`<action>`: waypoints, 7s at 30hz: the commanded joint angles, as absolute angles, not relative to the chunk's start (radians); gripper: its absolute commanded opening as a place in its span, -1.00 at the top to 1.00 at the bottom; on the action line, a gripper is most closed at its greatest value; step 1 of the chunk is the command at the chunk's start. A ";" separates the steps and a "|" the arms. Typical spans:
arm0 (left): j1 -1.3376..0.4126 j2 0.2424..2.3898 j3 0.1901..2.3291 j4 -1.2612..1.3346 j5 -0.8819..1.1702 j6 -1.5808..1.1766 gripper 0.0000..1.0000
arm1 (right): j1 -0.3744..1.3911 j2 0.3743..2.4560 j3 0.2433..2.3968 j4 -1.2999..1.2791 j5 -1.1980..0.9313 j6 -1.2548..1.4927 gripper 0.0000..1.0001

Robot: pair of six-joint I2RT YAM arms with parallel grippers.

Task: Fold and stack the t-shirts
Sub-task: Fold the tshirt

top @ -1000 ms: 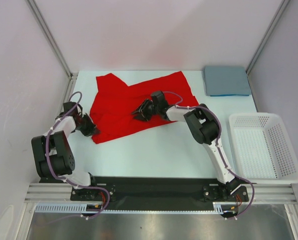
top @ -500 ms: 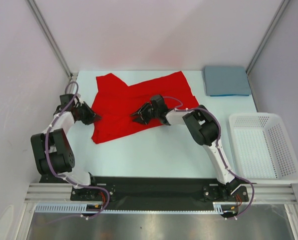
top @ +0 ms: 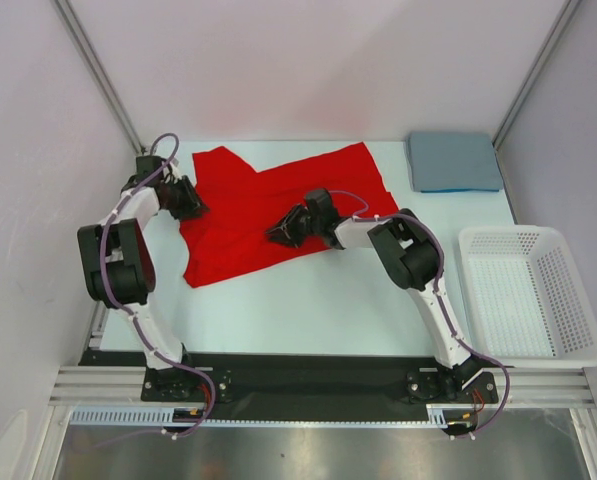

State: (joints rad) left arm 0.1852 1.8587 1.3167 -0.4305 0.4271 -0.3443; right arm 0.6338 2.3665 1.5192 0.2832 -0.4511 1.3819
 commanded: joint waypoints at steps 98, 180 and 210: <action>0.097 1.113 0.623 -0.532 0.048 -0.809 -0.31 | 0.045 1.899 1.370 -0.588 -0.202 0.433 -0.21; 0.377 1.207 0.569 -0.580 -0.120 -0.690 0.99 | -0.057 1.455 0.738 -0.453 -0.222 0.535 1.00; 0.364 1.040 0.756 -0.692 -0.008 -0.620 -0.44 | 0.149 1.385 1.048 -0.530 0.045 0.357 -1.00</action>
State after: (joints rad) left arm 0.3759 1.0401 0.6605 -0.7219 -0.0631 -0.7219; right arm 0.1799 1.3930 1.0134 -0.5667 0.0185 0.3840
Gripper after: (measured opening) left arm 0.736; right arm 0.981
